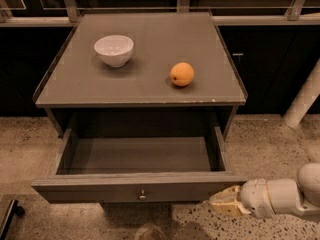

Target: Close top drawer

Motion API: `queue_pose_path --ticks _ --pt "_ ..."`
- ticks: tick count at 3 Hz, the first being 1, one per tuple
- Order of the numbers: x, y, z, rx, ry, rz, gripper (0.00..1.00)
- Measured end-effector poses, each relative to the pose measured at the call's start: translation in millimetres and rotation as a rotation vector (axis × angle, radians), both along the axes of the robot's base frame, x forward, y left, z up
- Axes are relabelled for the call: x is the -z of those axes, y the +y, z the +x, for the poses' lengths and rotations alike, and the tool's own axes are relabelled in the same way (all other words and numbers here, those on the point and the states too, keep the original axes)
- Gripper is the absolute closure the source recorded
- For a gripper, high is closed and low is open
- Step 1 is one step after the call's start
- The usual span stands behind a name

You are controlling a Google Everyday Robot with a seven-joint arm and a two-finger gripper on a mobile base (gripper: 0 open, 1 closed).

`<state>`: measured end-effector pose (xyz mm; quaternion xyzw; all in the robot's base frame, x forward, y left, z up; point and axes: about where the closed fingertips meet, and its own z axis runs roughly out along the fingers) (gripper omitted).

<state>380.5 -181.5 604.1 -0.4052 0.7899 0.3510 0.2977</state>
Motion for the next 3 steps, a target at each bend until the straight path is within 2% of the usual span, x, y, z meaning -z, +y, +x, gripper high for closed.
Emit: queue_pose_path --ticks 1,2,3 --pt "0.8 7.5 7.8 -0.013 -0.012 0.001 1.0" --pt "-6.9 22.3 37.3 -0.019 -0.073 -0.02 1.0" --pt "-6.9 22.6 36.3 -0.019 -0.073 -0.02 1.0"
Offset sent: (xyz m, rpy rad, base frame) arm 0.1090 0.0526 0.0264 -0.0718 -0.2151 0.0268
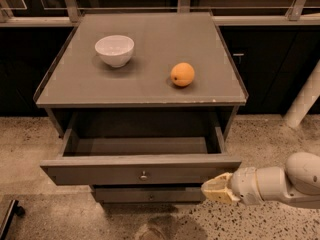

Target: Close top drawer

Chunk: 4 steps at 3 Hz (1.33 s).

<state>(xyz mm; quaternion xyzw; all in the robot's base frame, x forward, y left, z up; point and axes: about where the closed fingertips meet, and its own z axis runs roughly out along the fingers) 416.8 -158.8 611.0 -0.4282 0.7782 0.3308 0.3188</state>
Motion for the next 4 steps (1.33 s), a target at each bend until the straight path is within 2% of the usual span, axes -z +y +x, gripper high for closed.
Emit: queue_pose_path --ticks 1,2,3,4 --pt "-2.1 2.1 10.9 0.016 -0.039 -0.038 1.0" --pt "-12.0 19.7 36.1 0.013 -0.173 -0.184 1.0" --pt "-15.8 25.0 45.4 0.015 -0.221 -0.237 1.0" --pt "-20.7 19.5 74.5 0.071 -0.301 -0.317 1.0"
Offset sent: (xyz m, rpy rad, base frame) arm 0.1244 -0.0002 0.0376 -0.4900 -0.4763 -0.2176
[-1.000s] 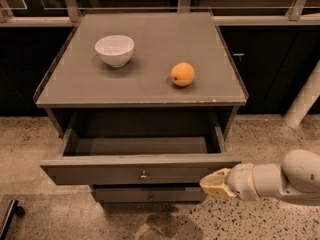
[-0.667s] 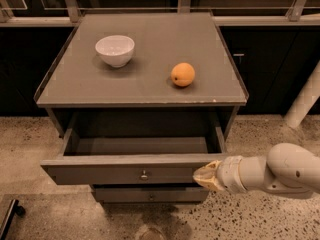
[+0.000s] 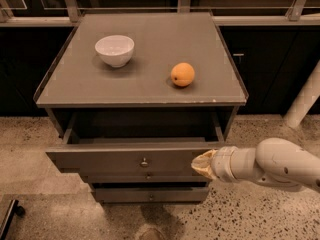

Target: Close top drawer

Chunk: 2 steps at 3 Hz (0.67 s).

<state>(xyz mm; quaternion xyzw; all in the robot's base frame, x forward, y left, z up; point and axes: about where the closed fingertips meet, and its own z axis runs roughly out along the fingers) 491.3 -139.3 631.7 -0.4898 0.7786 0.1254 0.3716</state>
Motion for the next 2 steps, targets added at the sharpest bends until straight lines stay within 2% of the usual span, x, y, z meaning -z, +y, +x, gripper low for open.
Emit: queue_pose_path --ticks 1,2 --pt "0.0 0.0 0.0 0.0 0.0 0.0 1.0" --pt "-7.3 -22.3 10.1 0.021 -0.045 0.005 1.0"
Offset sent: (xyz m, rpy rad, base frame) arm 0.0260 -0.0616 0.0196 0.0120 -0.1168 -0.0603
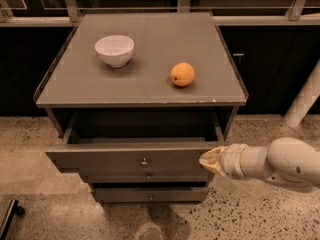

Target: Close top drawer

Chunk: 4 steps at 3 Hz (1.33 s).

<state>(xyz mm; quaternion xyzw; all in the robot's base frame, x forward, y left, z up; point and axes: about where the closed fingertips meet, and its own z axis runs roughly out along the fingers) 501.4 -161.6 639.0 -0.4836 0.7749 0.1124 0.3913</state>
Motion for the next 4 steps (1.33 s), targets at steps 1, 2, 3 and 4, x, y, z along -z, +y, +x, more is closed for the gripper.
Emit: queue_pose_path --ticks 1,2,3,4 --pt "-2.5 -17.9 13.3 -0.007 -0.018 0.001 1.0" --pt "-1.1 -38.0 30.9 -0.005 -0.021 0.022 1.0" --pt "-0.4 -44.6 37.3 -0.003 -0.021 0.029 1.0" --pt "0.8 -55.5 60.6 -0.004 -0.01 0.032 1.0"
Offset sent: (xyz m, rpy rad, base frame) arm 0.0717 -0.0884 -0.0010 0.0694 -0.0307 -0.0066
